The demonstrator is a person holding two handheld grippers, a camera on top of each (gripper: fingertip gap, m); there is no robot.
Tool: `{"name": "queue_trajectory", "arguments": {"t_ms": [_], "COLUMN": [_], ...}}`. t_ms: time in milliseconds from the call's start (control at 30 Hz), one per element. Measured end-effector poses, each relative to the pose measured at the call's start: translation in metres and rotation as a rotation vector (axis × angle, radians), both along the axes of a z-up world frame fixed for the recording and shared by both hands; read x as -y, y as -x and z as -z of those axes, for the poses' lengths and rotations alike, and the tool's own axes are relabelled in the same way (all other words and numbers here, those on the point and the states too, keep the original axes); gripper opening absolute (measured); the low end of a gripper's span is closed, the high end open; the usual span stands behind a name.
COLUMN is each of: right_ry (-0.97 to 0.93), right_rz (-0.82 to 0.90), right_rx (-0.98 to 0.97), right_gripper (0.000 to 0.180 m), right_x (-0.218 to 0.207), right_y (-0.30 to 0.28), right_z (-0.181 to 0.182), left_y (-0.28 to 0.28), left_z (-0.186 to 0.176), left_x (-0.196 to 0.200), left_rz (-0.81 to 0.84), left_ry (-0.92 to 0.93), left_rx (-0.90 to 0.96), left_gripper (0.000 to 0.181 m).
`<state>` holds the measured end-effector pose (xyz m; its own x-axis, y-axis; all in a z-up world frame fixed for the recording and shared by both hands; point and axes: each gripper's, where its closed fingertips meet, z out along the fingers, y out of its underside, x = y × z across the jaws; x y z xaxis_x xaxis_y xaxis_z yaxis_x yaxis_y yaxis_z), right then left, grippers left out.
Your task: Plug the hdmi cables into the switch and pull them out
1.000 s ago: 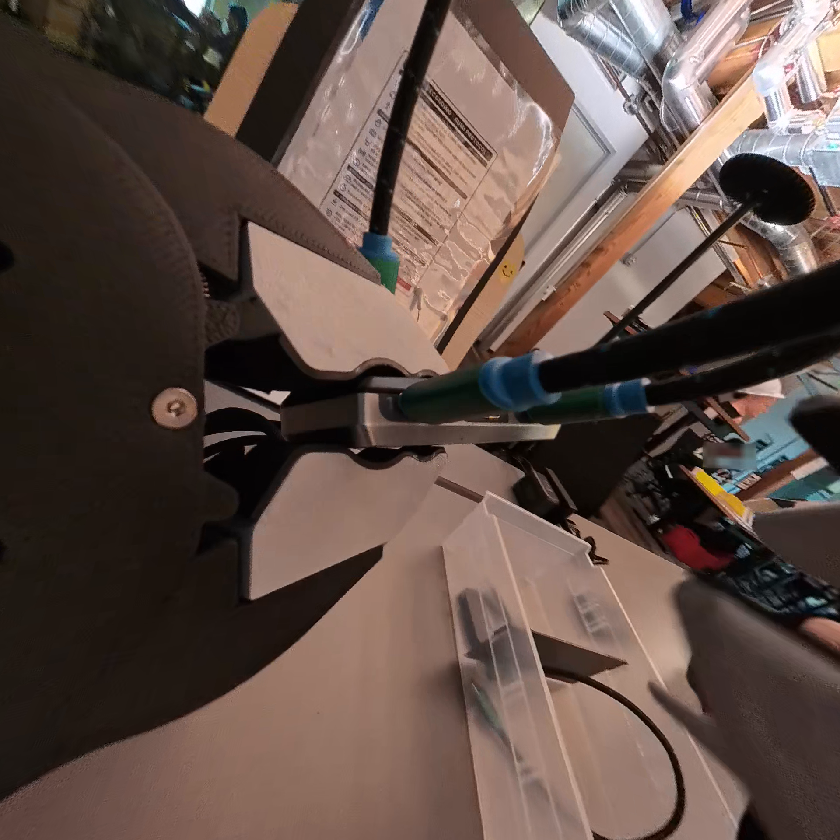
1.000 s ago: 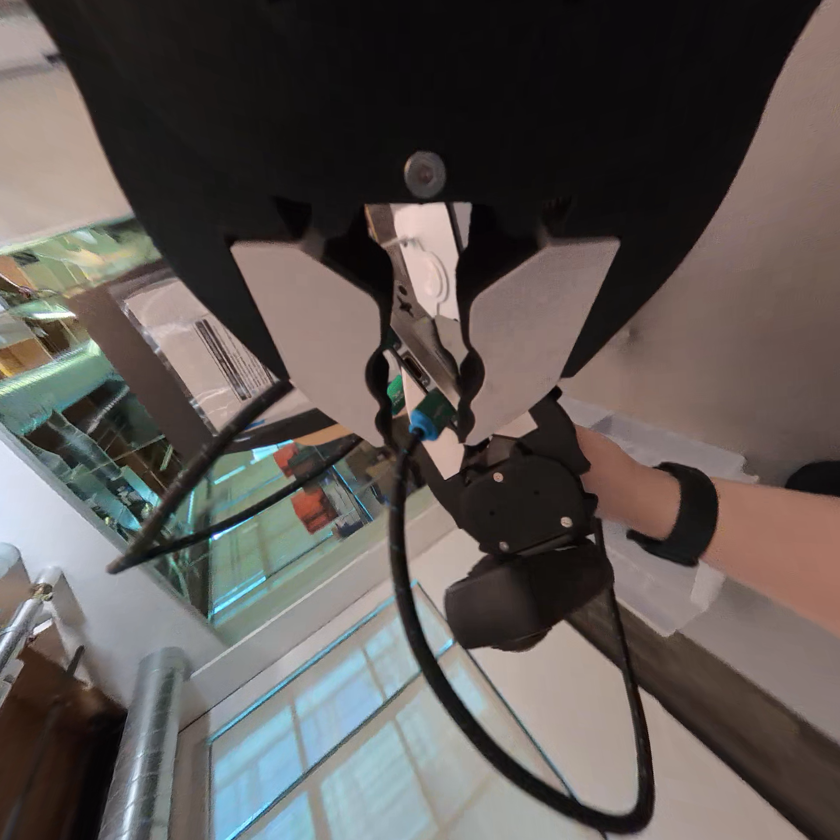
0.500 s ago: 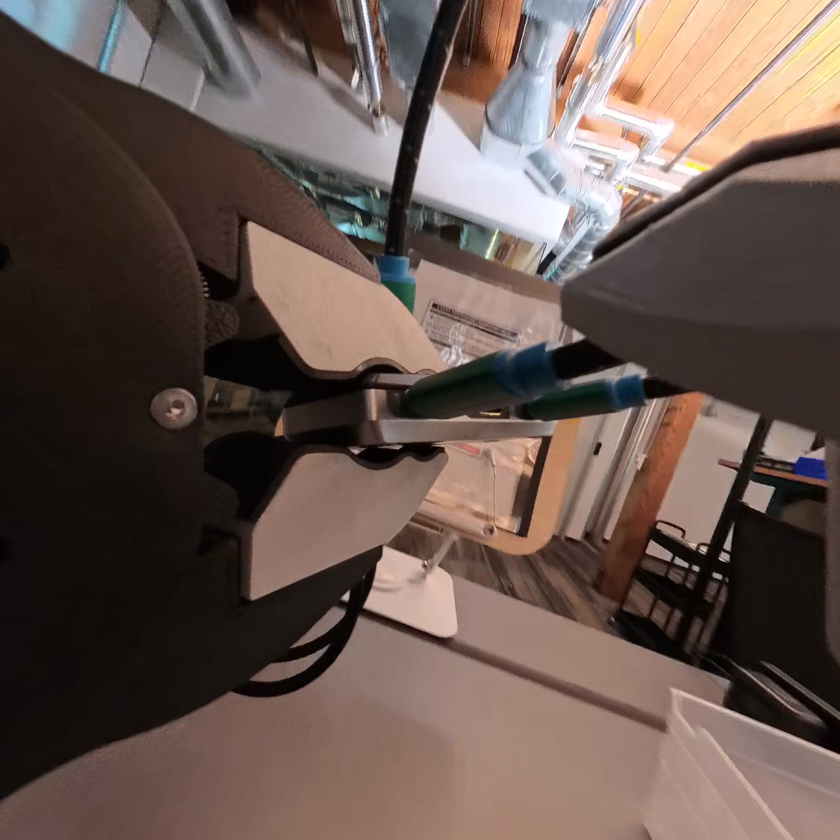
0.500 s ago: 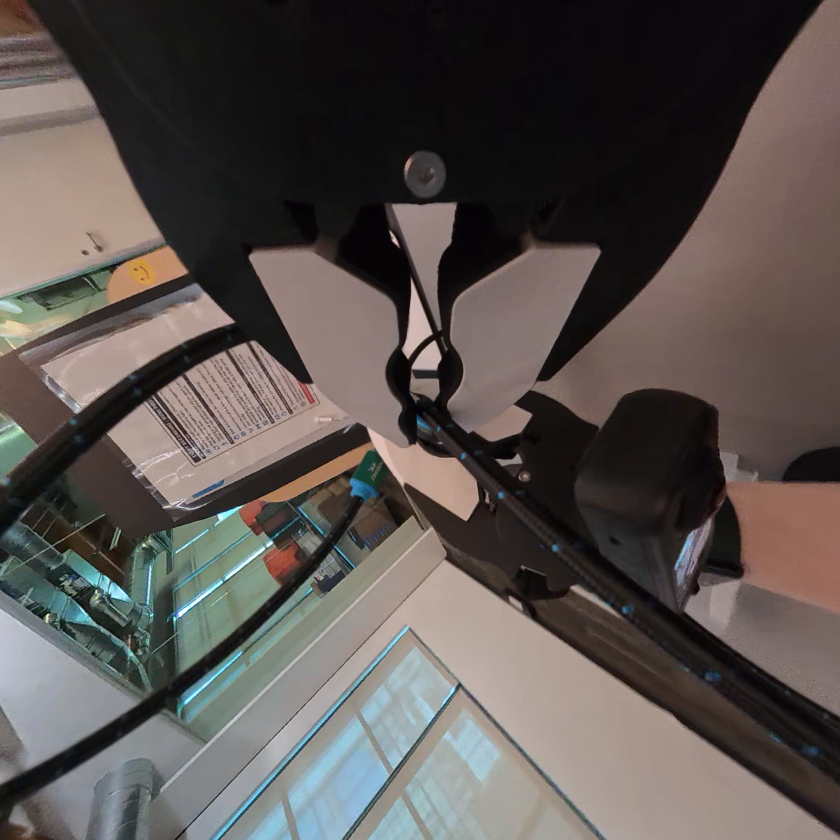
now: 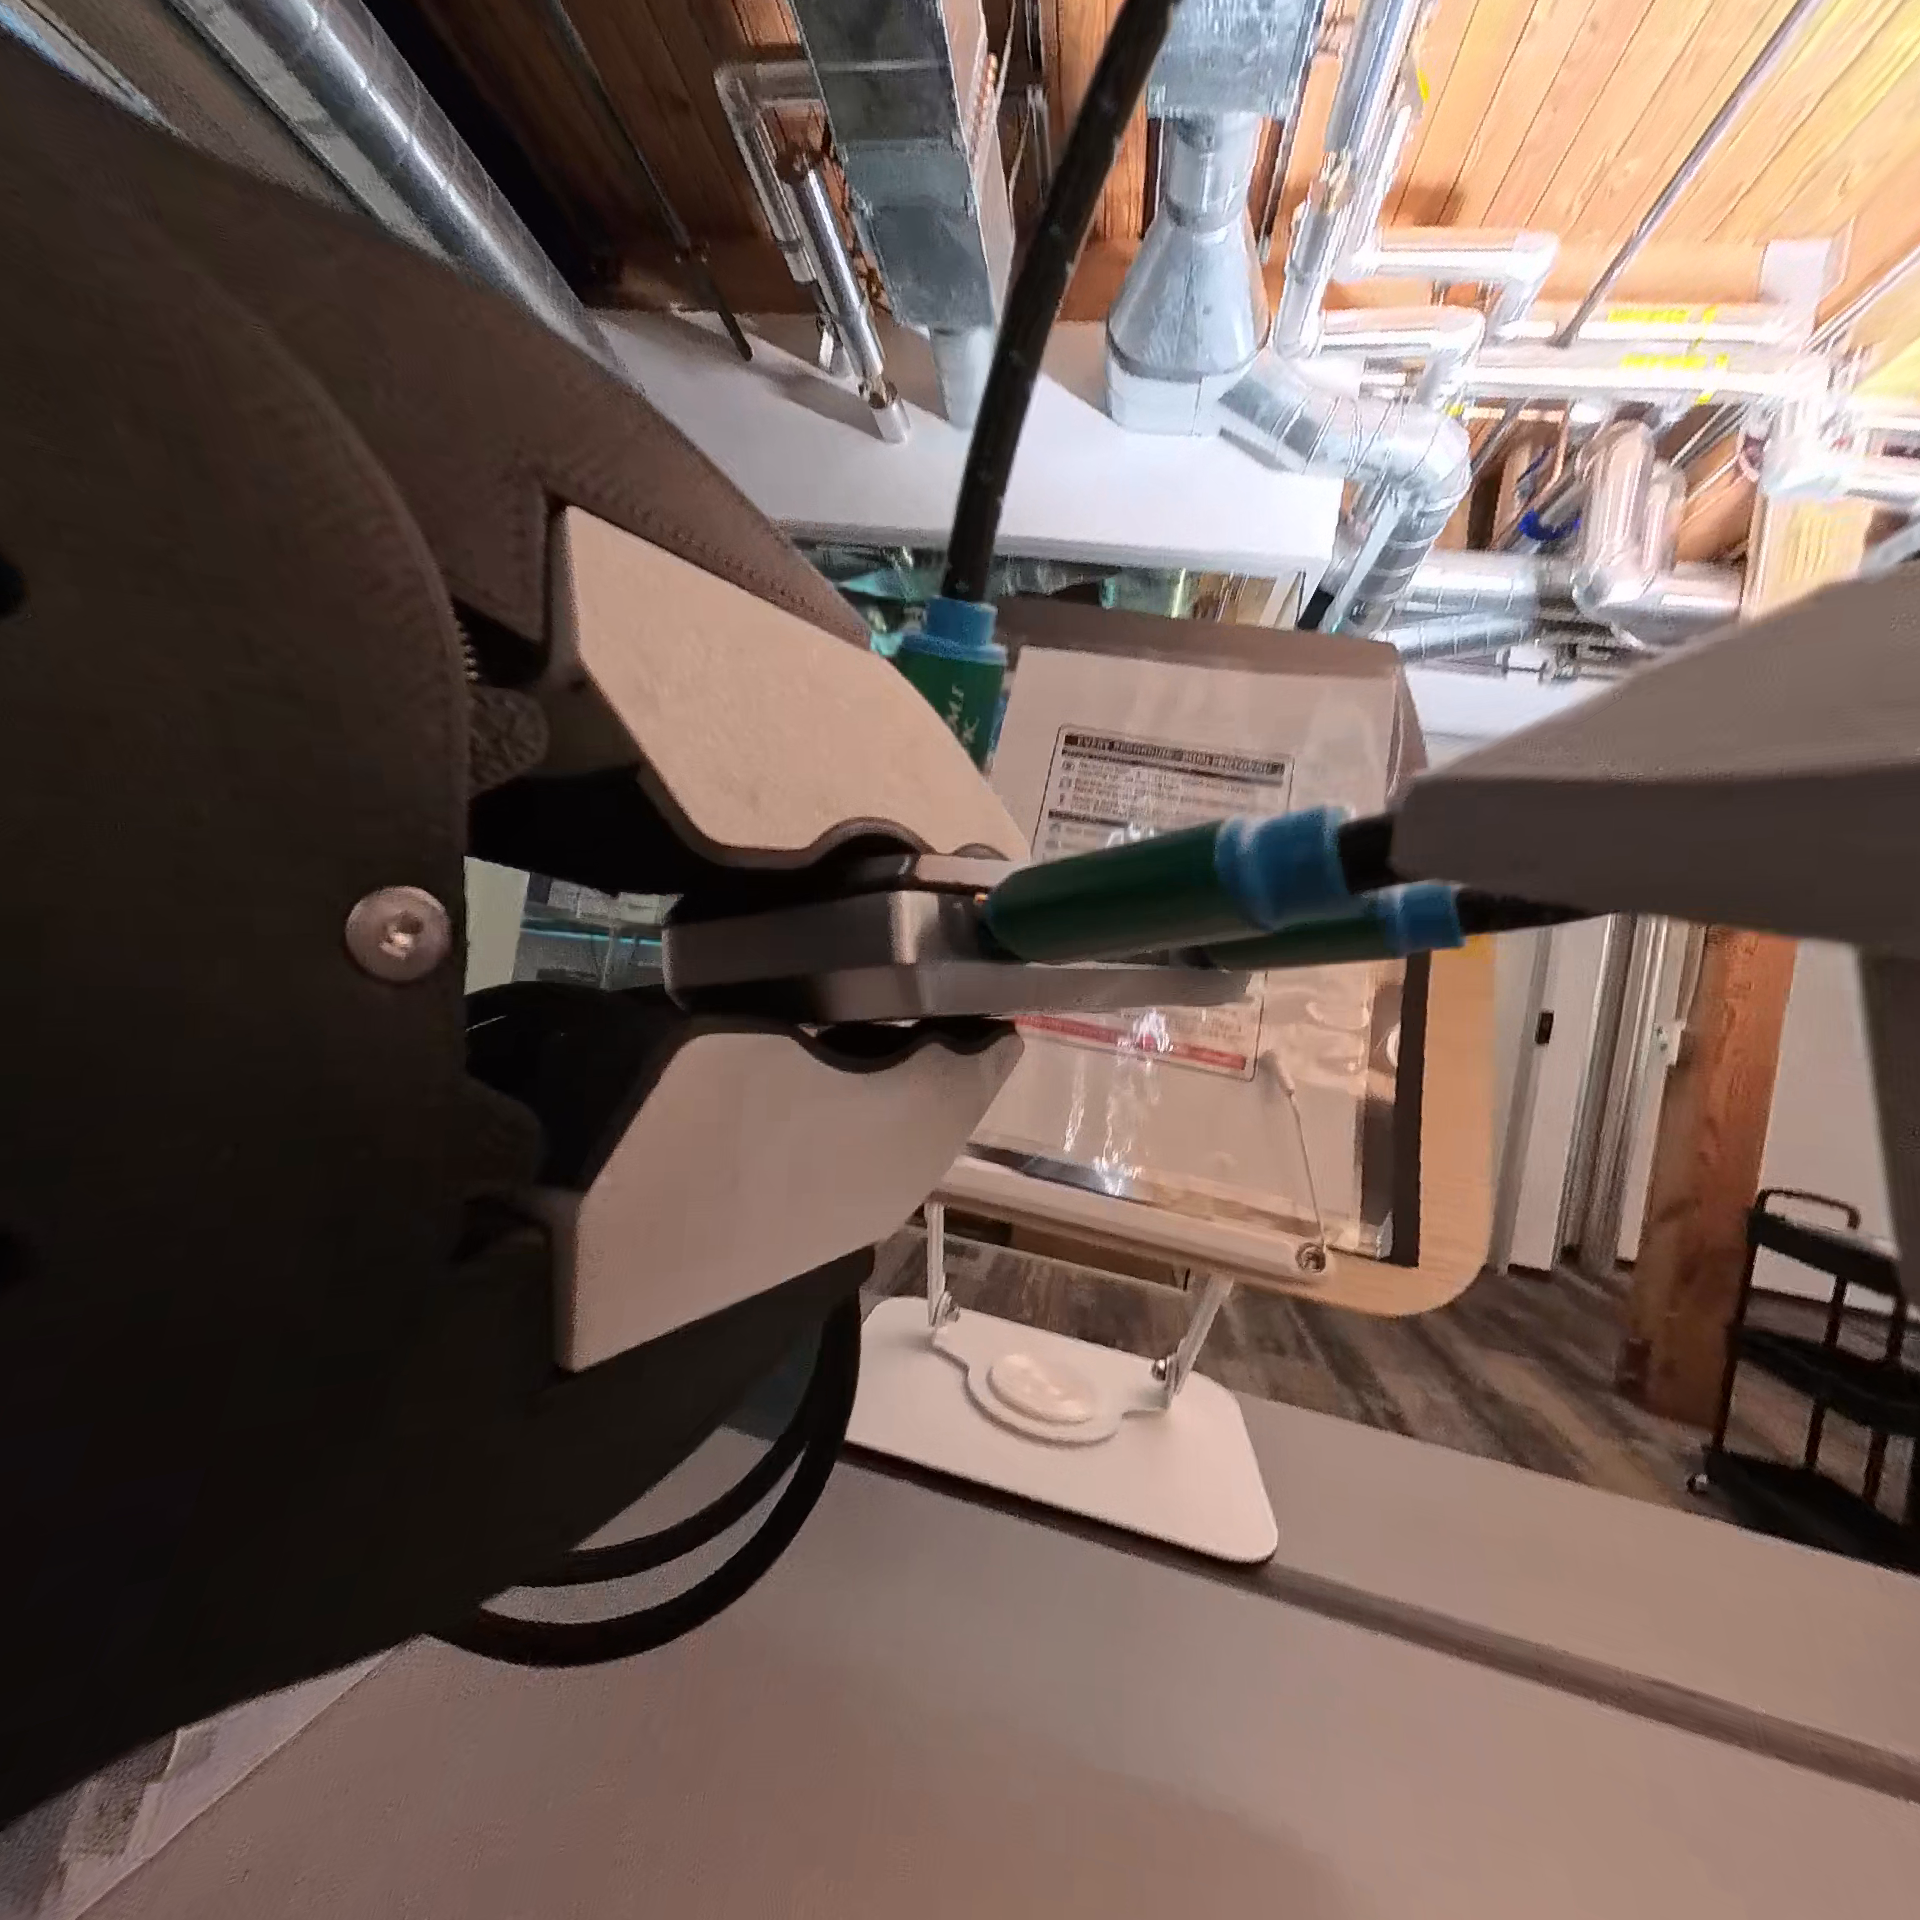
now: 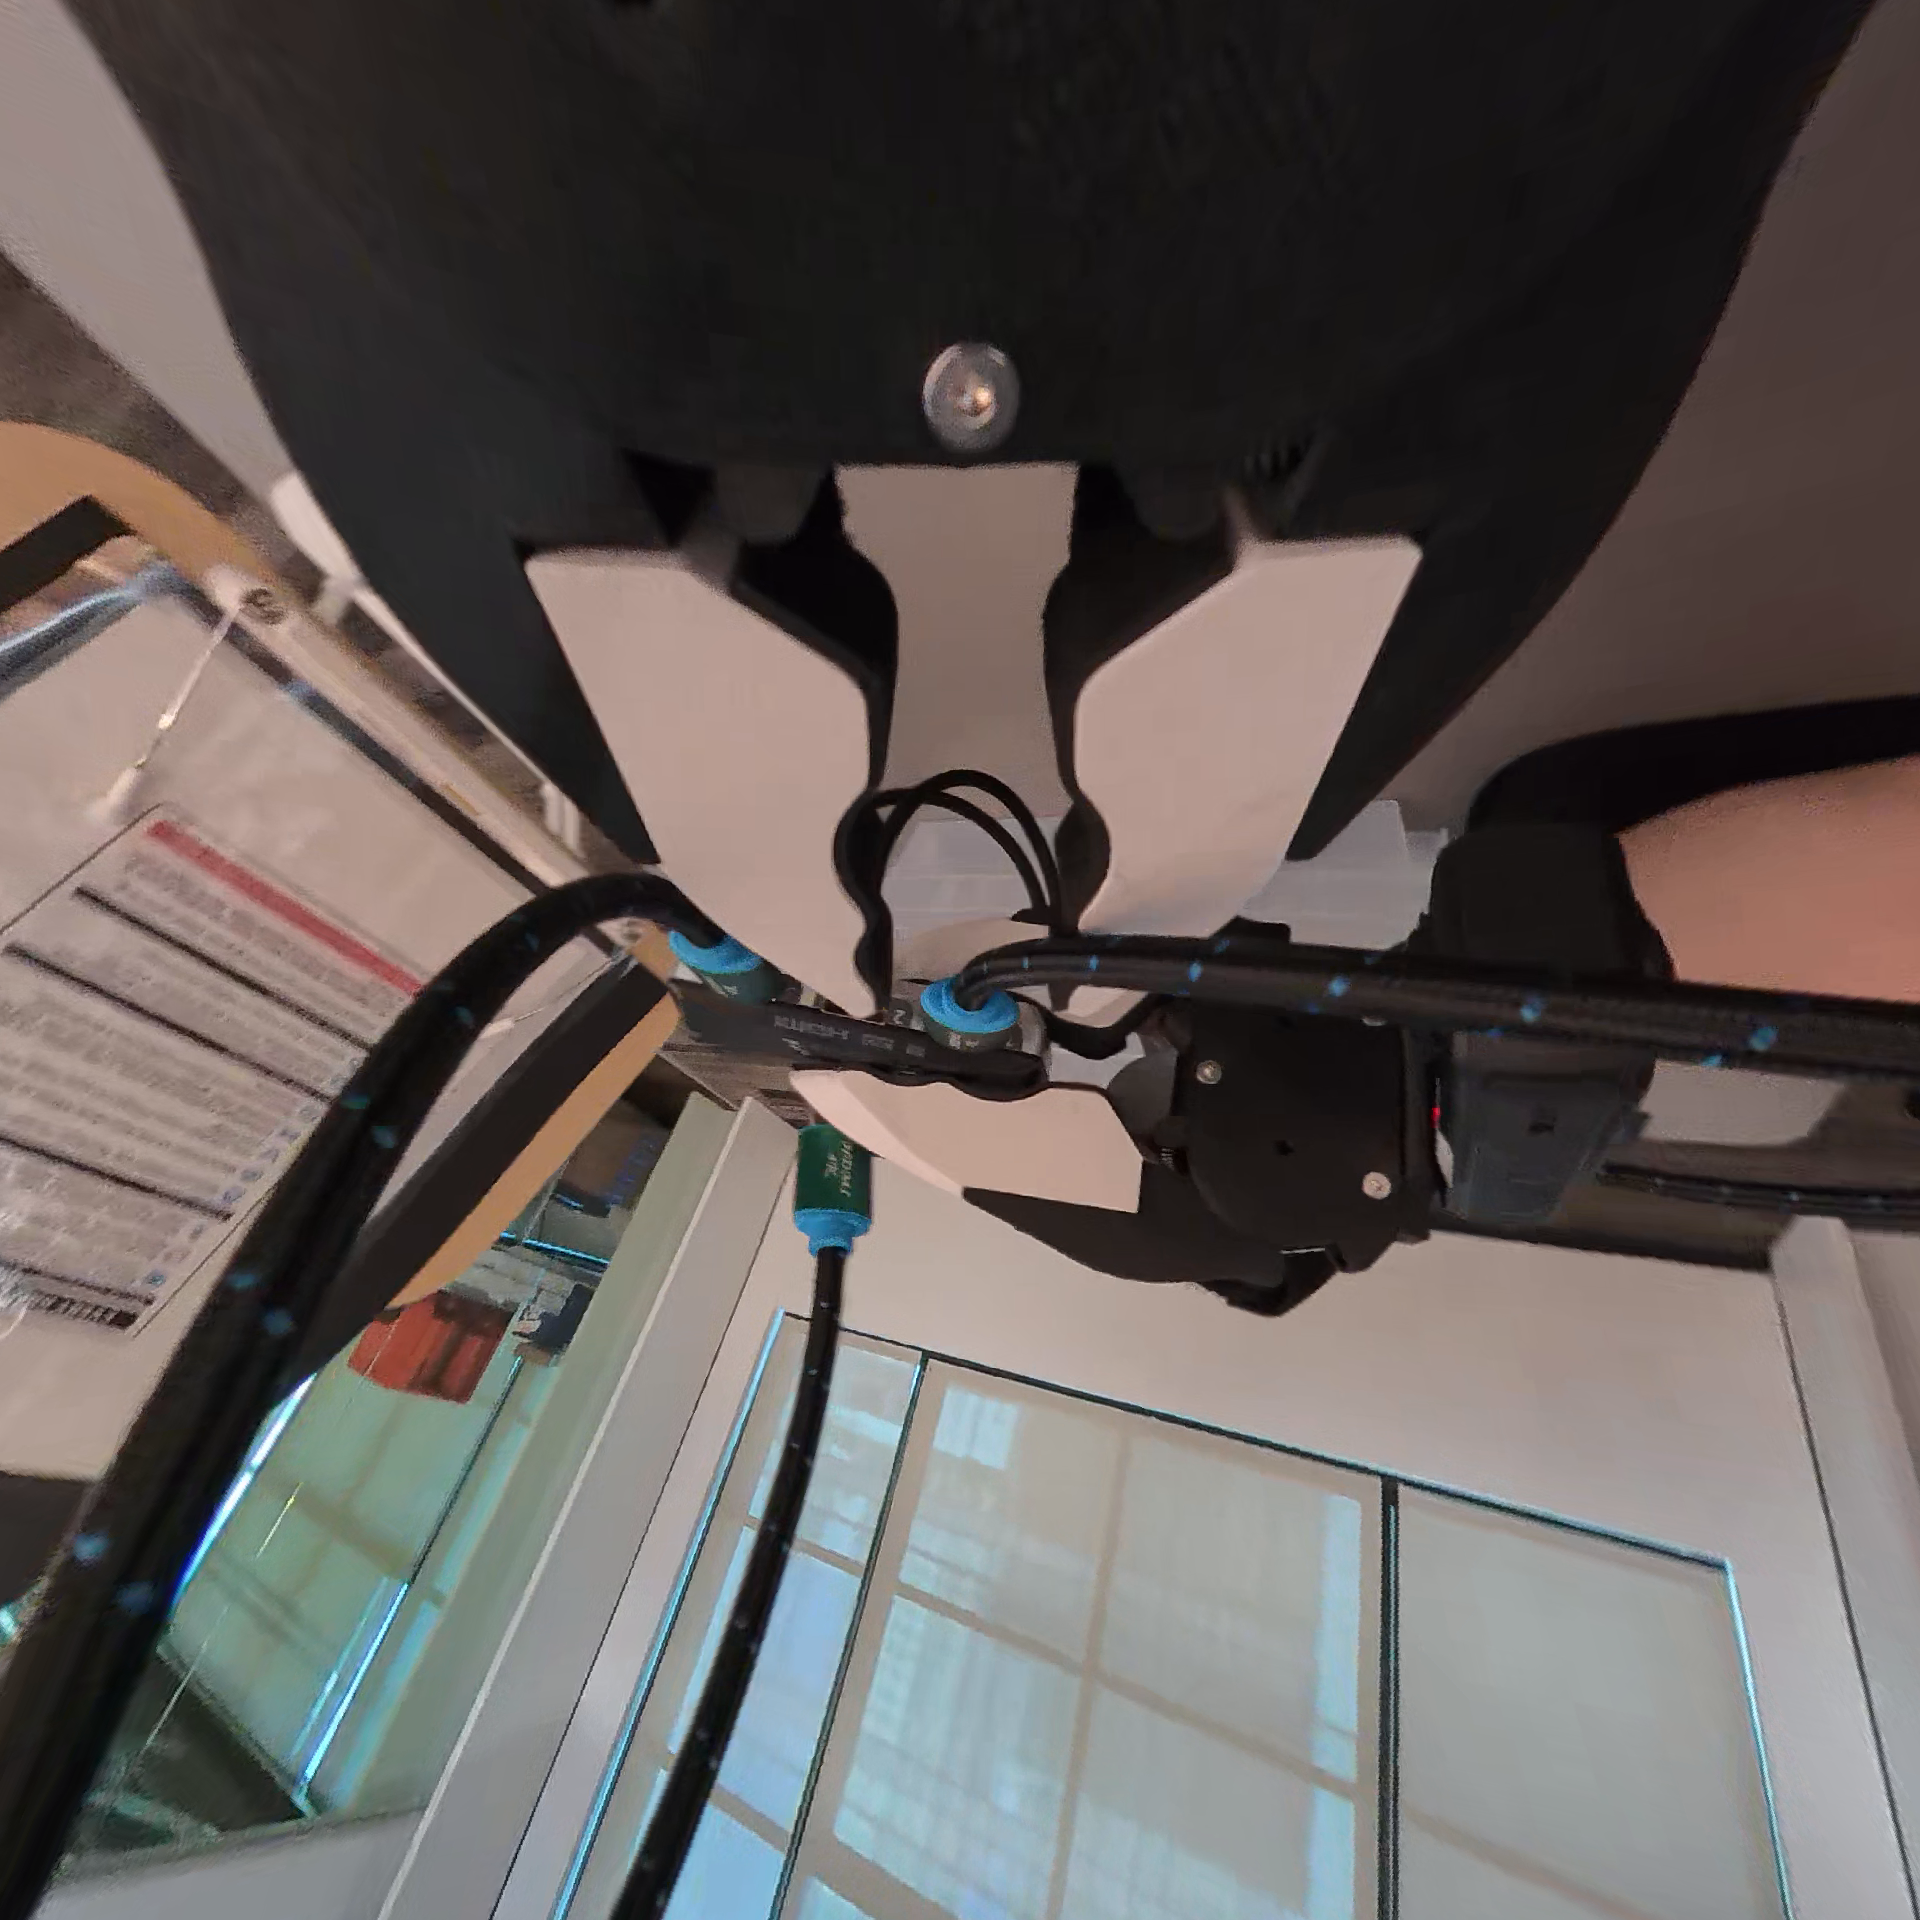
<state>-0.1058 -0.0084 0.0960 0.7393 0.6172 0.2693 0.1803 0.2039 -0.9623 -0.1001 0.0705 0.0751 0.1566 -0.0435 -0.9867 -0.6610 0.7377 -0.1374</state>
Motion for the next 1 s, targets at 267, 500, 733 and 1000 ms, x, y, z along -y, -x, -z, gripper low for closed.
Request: {"name": "queue_trajectory", "arguments": {"t_ms": [267, 500, 733, 1000], "right_ry": [0.042, 0.122, 0.162, 0.077], "right_rz": [0.048, 0.110, 0.101, 0.153], "right_rx": [-0.144, -0.080, -0.104, -0.074], "right_gripper": [0.030, 0.022, 0.021, 0.021], "right_x": [-0.026, -0.031, -0.030, -0.027], "right_y": [0.006, -0.003, -0.003, -0.001], "right_z": [0.030, 0.038, 0.039, 0.031], "left_y": [-0.011, -0.014, -0.014, -0.014], "left_z": [0.025, 0.029, 0.027, 0.018], "left_x": [-0.005, -0.007, -0.007, -0.004], "left_rz": [-0.026, -0.036, -0.034, 0.001], "left_ry": [0.043, 0.055, 0.054, 0.098], "left_rx": [-0.095, -0.093, -0.077, -0.006], "left_gripper": [0.022, 0.023, 0.022, 0.022]}}
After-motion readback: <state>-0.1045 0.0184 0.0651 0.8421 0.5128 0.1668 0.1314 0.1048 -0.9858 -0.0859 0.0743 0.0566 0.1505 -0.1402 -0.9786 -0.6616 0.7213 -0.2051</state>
